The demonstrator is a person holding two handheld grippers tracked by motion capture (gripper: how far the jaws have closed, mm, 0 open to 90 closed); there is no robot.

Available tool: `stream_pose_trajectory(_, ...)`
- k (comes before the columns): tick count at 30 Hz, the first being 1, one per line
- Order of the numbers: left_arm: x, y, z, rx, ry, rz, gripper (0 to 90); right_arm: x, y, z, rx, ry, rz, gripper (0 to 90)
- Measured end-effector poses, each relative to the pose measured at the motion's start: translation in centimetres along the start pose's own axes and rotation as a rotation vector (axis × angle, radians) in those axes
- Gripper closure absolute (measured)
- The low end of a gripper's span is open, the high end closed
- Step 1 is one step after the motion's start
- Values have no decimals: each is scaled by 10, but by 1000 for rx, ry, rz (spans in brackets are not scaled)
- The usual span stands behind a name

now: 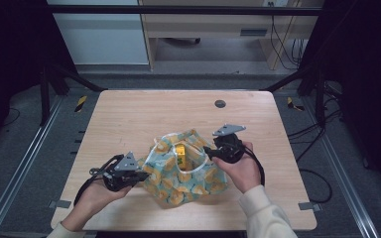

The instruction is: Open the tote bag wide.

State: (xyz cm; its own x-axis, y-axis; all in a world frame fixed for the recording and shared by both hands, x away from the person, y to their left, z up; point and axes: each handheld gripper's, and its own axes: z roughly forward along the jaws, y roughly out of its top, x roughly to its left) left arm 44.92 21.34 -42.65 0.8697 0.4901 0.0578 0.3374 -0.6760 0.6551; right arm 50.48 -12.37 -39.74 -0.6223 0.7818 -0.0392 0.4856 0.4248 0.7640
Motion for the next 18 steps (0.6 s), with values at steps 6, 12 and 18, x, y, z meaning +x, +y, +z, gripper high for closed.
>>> stream_pose_trajectory(6,-1,0,3,4,-4,3,897,-8,15,26,43,74,27,580)
stream_pose_trajectory(12,-2,-1,5,9,-4,5,896,-5,24,25,36,93,1,900)
stream_pose_trajectory(18,0,-5,4,9,7,-5,893,7,30,-11,-59,107,-24,900)
